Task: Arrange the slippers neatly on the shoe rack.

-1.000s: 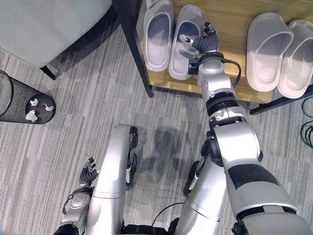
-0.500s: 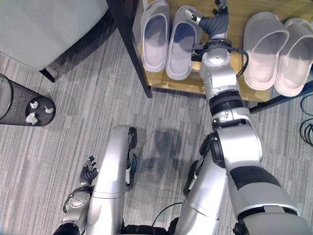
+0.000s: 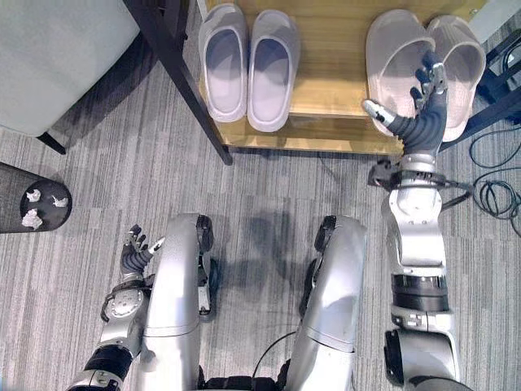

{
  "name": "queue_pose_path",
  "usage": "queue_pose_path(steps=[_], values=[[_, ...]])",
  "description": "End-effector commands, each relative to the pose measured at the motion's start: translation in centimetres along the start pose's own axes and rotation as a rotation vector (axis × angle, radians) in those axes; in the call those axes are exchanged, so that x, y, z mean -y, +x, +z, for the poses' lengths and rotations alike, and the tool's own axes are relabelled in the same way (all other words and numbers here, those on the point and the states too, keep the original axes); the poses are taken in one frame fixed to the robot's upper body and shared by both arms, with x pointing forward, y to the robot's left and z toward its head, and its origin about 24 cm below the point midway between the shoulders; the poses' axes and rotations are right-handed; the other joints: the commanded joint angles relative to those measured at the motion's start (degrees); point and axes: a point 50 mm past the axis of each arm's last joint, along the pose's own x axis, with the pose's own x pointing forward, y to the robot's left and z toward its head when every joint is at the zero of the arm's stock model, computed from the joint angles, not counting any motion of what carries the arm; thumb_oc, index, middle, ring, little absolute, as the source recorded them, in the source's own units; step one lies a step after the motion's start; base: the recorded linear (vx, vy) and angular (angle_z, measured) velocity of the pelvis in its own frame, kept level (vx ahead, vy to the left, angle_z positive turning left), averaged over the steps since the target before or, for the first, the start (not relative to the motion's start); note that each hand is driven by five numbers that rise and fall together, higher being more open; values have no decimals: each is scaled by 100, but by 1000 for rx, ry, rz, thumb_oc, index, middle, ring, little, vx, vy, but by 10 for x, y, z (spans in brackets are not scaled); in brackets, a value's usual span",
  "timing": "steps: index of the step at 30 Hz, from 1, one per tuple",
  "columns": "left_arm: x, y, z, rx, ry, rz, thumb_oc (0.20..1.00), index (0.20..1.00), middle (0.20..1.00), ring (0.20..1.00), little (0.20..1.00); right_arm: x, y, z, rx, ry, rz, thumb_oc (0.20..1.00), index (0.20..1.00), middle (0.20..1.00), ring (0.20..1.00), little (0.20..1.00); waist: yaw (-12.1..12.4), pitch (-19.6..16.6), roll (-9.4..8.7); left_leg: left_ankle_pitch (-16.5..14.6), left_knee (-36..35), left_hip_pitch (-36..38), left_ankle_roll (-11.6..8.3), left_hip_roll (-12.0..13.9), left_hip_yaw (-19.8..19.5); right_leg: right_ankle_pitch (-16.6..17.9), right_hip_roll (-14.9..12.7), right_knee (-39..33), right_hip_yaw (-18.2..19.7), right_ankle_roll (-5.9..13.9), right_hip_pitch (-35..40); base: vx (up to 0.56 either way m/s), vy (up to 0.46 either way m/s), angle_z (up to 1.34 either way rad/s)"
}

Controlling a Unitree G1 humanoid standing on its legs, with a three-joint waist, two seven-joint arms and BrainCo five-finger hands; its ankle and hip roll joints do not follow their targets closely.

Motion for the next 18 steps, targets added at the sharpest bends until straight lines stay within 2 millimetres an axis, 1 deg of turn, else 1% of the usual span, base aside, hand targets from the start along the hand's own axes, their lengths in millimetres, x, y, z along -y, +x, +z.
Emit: queue_pose_path(steps=[1,2,3,4,5,6,7,9,11,14,15,18], values=[[11,-10,-3,26,-52,-22,1000,1000,1000,1000,1000,-2,10,16,64,62,26,1000,1000,1000,1000,1000,209,-362,-132,-29,599,-691,702,-75,-442,1448,136,-451,632,-258,-47,-25,41,-12],[9,-8,0,43,-57,-8,1000,1000,1000,1000,1000,5,-4,4,17,25,28,1000,1000,1000,1000,1000,177,-382,-145,-5,555,-691,701,-83,-454,1471,146,-522,598,-251,-36,-5,12,-10],[8,-7,2,51,-63,1,1000,1000,1000,1000,1000,10,-10,-2,-5,11,14,1000,1000,1000,1000,1000,168,-387,-152,2,548,-691,695,-84,-458,1481,145,-537,583,-250,-28,-25,19,-9],[6,-6,5,67,-69,14,1000,1000,1000,1000,1000,24,-36,-27,-113,-44,-32,1000,1000,1000,1000,1000,117,-386,-167,33,490,-691,698,-79,-466,1480,165,-591,557,-263,-3,0,0,0],[6,-6,5,67,-68,14,1000,1000,1000,1000,1000,25,-36,-27,-114,-44,-32,1000,1000,1000,1000,1000,121,-392,-168,34,489,-691,698,-79,-466,1481,165,-593,557,-264,-3,-30,9,-2],[6,-5,6,70,-75,18,1000,1000,1000,1000,1000,30,-44,-33,-141,-56,-54,1000,1000,1000,1000,1000,104,-384,-172,49,454,-691,700,-79,-467,1484,170,-611,550,-262,3,-37,6,-5],[6,-4,9,83,-80,16,1000,1000,1000,1000,1000,39,-56,-41,-177,-87,-95,1000,1000,1000,1000,1000,76,-353,-176,65,420,-691,695,-62,-469,1498,186,-649,551,-268,15,-50,3,-9],[7,-2,12,97,-79,13,1000,1000,1000,1000,1000,51,-63,-47,-193,-118,-160,1000,1000,1000,1000,1000,64,-327,-181,84,387,-691,684,-51,-475,1534,210,-700,555,-274,17,-56,-9,-9],[4,0,18,127,-70,12,1000,1000,1000,1000,1000,79,-65,-52,-206,-218,-277,1000,1000,1000,1000,1000,51,-273,-175,147,333,-691,661,-58,-487,1578,250,-755,542,-279,18,-59,-25,-6],[3,-1,23,148,-68,0,1000,1000,1000,1000,1000,105,-74,-65,-277,-298,-368,1000,1000,1000,1000,1000,55,-232,-143,232,251,-691,656,-62,-486,1614,232,-859,518,-271,45,-46,-16,-5],[1,-1,25,156,-64,-1,1000,1000,1000,1000,1000,114,-77,-74,-327,-315,-406,1000,1000,1000,1000,1000,62,-221,-128,294,149,-691,661,-74,-474,1659,229,-973,503,-267,59,-53,-21,0],[1,-2,26,162,-68,-6,1000,1000,1000,1000,1000,120,-81,-81,-368,-336,-418,1000,1000,1000,1000,1000,58,-222,-84,419,-73,-691,689,-103,-454,1743,227,-1199,462,-243,73,-57,-9,4]])
